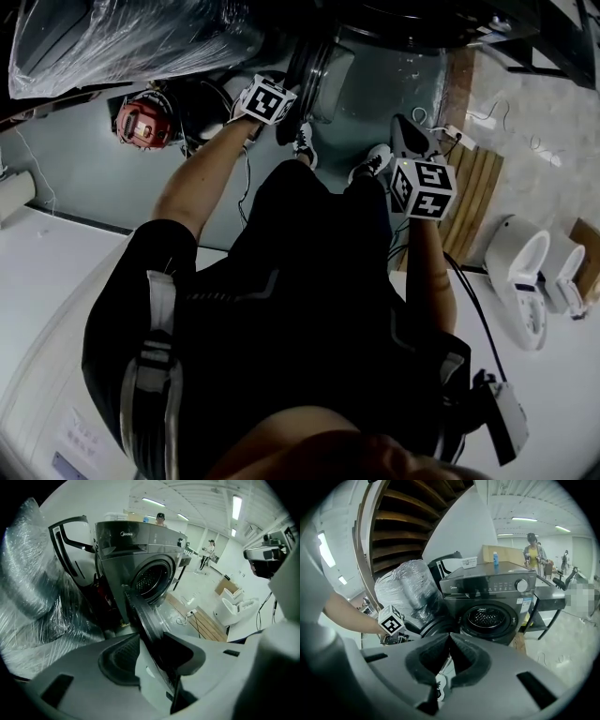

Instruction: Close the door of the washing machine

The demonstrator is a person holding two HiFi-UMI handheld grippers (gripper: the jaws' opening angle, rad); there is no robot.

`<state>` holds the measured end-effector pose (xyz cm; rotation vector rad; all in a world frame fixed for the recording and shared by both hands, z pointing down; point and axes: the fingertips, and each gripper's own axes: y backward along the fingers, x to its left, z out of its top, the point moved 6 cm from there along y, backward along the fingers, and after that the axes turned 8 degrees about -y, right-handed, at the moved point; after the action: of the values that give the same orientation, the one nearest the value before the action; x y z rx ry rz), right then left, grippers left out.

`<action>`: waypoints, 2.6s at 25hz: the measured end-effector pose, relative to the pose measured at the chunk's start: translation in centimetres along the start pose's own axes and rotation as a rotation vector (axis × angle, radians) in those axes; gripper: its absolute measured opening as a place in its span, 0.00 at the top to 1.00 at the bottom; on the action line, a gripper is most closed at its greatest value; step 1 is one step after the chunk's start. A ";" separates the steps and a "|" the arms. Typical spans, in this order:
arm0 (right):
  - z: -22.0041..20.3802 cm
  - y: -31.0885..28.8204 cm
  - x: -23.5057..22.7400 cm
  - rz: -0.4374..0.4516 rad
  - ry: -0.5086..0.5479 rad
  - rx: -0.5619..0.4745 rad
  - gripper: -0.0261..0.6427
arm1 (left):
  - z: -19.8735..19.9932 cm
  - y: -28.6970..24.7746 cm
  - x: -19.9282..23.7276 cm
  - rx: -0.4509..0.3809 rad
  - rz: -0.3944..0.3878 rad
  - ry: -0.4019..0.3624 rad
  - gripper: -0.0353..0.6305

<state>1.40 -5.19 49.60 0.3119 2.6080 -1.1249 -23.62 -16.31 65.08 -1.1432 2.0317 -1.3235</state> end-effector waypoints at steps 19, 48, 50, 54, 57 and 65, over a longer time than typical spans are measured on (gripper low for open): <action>-3.0 2.2 -7.3 0.005 -0.023 0.054 0.95 | 5.2 -2.0 -6.2 0.048 -0.004 0.077 0.69; -4.9 2.5 -16.4 0.076 -0.041 0.053 0.86 | 16.4 -5.4 -14.4 0.243 0.029 -0.919 0.68; -5.1 0.9 -16.7 0.072 -0.021 0.072 0.83 | 17.3 -6.3 -14.3 0.248 0.026 -1.005 0.68; -6.5 -2.6 -16.8 0.050 0.001 0.135 0.79 | 18.7 -7.9 -14.3 0.239 0.000 -1.137 0.68; -7.2 -5.2 -17.0 0.034 0.024 0.170 0.76 | 19.3 -9.0 -14.1 0.226 -0.021 -1.216 0.68; -7.8 -10.3 -18.3 -0.034 0.036 0.240 0.75 | 21.1 -10.6 -12.1 0.234 -0.108 -1.246 0.69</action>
<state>14.08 -7.94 67.93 0.3415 2.5194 -1.4602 2.78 -19.24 64.71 -1.4310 0.8851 -0.5426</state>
